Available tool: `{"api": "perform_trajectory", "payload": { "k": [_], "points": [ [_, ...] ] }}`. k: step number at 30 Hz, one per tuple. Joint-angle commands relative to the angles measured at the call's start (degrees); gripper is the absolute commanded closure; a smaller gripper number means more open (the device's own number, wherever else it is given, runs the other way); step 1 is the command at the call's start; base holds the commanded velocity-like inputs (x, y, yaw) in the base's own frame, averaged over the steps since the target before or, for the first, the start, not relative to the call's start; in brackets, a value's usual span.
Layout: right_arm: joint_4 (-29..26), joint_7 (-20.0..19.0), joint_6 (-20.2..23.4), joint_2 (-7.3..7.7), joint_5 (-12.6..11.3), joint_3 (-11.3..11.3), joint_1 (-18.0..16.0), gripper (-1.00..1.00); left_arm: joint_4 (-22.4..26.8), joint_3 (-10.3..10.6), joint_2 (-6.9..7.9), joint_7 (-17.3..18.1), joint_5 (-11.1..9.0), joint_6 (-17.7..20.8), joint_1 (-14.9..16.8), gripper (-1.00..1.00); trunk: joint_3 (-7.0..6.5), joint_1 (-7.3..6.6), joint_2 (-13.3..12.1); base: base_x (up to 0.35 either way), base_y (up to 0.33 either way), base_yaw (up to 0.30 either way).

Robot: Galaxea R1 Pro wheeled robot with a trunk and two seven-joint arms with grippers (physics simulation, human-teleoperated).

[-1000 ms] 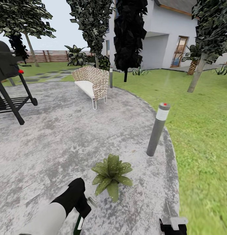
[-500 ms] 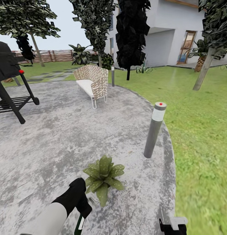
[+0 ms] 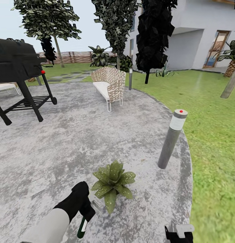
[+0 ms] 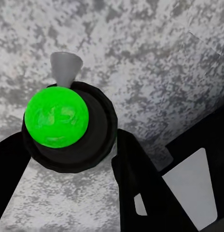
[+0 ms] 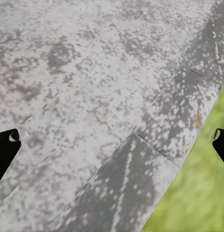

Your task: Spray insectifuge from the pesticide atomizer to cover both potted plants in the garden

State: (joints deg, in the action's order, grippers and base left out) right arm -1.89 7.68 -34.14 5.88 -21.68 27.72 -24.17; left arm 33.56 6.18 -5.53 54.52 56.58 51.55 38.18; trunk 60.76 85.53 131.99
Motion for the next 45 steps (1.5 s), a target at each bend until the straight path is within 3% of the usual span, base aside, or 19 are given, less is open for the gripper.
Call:
{"api": "perform_trajectory", "payload": {
  "k": [1, 6, 14, 16, 19, 21, 26, 37, 45],
  "points": [
    [-0.04, 0.34, -0.05, 0.01, -0.23, 0.49, 0.00, -1.00, 0.13, 0.13, -0.11, 0.62, 0.50, 0.41, 0.06, 1.00, 0.05, -0.01, 0.02, 0.020, 0.000, 0.044],
    [-0.04, 0.34, -0.05, 0.02, -0.24, 0.49, 0.00, -1.00, 0.85, 0.35, -2.14, 0.92, 0.96, 3.88, 2.40, 1.00, 0.05, -0.01, 0.02, 0.004, 0.000, 0.009],
    [-0.04, 0.32, -0.05, 0.01, -0.21, 0.49, 0.00, -1.00, 0.07, 0.56, -2.30, 2.48, 1.13, 5.27, 6.60, 1.00, 0.05, -0.01, 0.02, 0.000, 0.000, 0.002],
    [-0.04, 0.32, -0.05, -0.04, -0.21, 0.49, 0.00, -1.00, 0.03, 3.30, -2.15, 4.84, 2.01, 5.35, 6.79, 1.00, 0.05, -0.01, 0.02, 0.000, 0.000, 0.132],
    [-0.04, 0.32, -0.05, -0.07, -0.21, 0.52, 0.00, -1.00, 0.41, 8.04, -1.85, 11.05, 3.01, 5.40, 6.89, 1.00, 0.05, -0.01, 0.02, 0.000, 0.000, 0.241],
    [-0.04, 0.32, -0.05, -0.07, -0.21, 0.52, 0.00, -1.00, 0.58, 9.28, -1.60, 13.49, 4.01, 5.40, 6.89, 1.00, 0.05, -0.01, 0.02, 0.000, 0.000, 0.270],
    [-0.04, 0.32, -0.08, 0.07, -0.23, 0.50, 0.00, -1.00, 0.71, 9.33, -1.63, 14.33, 6.45, 5.49, 6.88, 1.00, 0.05, -0.01, 0.02, 0.000, 0.000, 0.123],
    [-0.04, 0.32, -0.05, 0.10, -0.21, 0.50, 0.00, -1.00, 0.72, 9.47, -1.76, 14.38, 6.61, 5.49, 6.73, 1.00, 0.05, -0.01, 0.02, 0.022, -0.191, 0.011],
    [-0.04, 0.32, -0.05, 0.01, -0.21, 0.55, 0.00, -1.00, 0.72, 9.47, -1.77, 14.38, 6.70, 5.49, 6.73, 1.00, 0.05, -0.01, 0.02, -0.132, -0.261, 0.245]
  ]
}}
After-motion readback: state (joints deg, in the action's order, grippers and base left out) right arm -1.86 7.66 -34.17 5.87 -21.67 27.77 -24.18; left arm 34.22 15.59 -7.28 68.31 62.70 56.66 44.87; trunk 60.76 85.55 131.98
